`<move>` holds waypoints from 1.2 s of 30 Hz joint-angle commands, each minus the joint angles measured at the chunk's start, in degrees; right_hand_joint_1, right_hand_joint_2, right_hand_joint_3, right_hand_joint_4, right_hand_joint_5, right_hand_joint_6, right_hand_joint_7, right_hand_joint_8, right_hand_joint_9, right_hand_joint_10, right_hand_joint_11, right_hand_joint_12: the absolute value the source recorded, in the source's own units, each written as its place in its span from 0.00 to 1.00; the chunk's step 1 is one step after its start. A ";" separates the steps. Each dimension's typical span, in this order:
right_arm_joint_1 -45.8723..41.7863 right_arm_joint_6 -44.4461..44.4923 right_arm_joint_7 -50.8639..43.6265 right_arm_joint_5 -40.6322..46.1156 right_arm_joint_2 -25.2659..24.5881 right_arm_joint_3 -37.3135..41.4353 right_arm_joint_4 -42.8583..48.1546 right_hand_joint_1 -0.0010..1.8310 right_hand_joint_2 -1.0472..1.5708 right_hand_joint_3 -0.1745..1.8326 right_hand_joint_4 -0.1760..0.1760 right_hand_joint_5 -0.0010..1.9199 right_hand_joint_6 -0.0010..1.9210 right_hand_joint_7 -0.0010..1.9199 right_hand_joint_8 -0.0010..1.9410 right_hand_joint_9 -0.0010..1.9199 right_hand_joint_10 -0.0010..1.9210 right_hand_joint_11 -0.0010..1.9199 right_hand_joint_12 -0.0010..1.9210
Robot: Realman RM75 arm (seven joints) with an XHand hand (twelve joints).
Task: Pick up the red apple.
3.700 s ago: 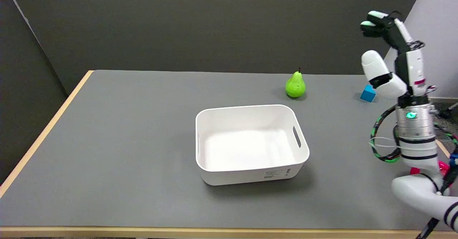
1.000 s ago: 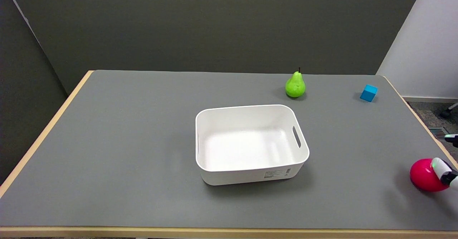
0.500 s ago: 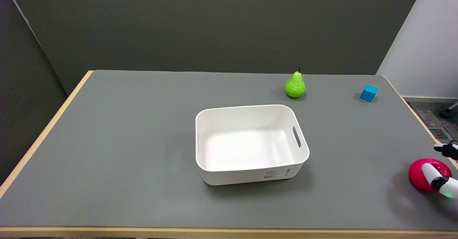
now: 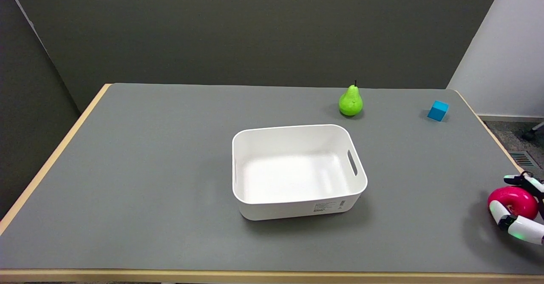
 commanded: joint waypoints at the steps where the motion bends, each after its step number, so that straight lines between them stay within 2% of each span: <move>1: 2.06 0.95 0.01 -0.56 0.13 -1.82 -1.42 0.15 0.64 0.55 0.66 0.18 0.35 0.24 0.28 0.17 0.46 0.07 0.65; 3: 2.57 2.36 0.01 -0.64 0.30 -1.90 -1.99 0.20 0.66 0.50 0.65 0.19 0.36 0.25 0.28 0.17 0.48 0.07 0.67; 4: 3.03 3.27 0.01 -0.90 0.43 -1.96 -2.38 0.23 0.67 0.51 0.62 0.22 0.42 0.29 0.34 0.19 0.51 0.07 0.67; 5: 3.71 4.70 -0.07 -1.32 0.46 -1.98 -2.97 0.27 0.68 0.54 0.57 0.27 0.54 0.37 0.47 0.25 0.56 0.09 0.68; 7: 4.67 6.27 0.00 -1.44 0.46 -1.98 -3.85 0.32 0.69 0.51 0.59 0.28 0.60 0.39 0.54 0.28 0.60 0.11 0.70; 8: 5.23 7.27 0.01 -1.44 0.46 -1.91 -4.33 0.35 0.71 0.48 0.63 0.29 0.63 0.41 0.57 0.30 0.63 0.12 0.72; 10: 6.25 8.87 0.01 -1.36 0.46 -1.68 -4.98 0.48 0.81 0.31 0.86 0.36 0.80 0.48 0.71 0.39 0.71 0.22 0.83; 11: 6.56 9.53 0.01 -1.28 0.46 -1.66 -5.26 0.50 0.79 0.35 0.76 0.37 0.80 0.47 0.86 0.44 0.78 0.27 0.86; 12: 7.16 10.57 -0.14 -1.14 0.46 -1.66 -5.63 0.51 0.78 0.39 0.68 0.38 0.81 0.45 0.97 0.48 0.85 0.30 0.89; 14: 8.06 11.76 -0.15 -0.97 0.46 -1.59 -5.91 0.53 0.73 0.48 0.61 0.41 0.81 0.40 1.00 0.49 1.00 0.28 1.00; 16: 9.04 12.90 -0.15 -0.88 0.46 -1.34 -5.91 0.53 0.70 0.58 0.66 0.42 0.85 0.37 1.00 0.46 1.00 0.25 1.00; 19: 10.04 13.76 -0.23 -0.65 0.53 -0.13 -4.47 0.52 0.69 0.63 0.68 0.41 0.90 0.38 1.00 0.44 1.00 0.26 1.00; 22: 10.62 13.80 -0.31 -0.64 0.85 2.47 -0.76 0.51 0.69 0.68 0.61 0.41 0.95 0.38 1.00 0.47 1.00 0.32 1.00; 29: 13.11 10.37 -0.54 -1.33 3.26 4.65 12.25 0.50 0.69 0.70 0.57 0.41 0.98 0.39 1.00 0.52 1.00 0.38 1.00; 36: 23.87 5.52 -2.83 -6.59 8.21 -1.59 19.27 0.50 0.69 0.70 0.55 0.40 0.99 0.39 1.00 0.51 1.00 0.38 1.00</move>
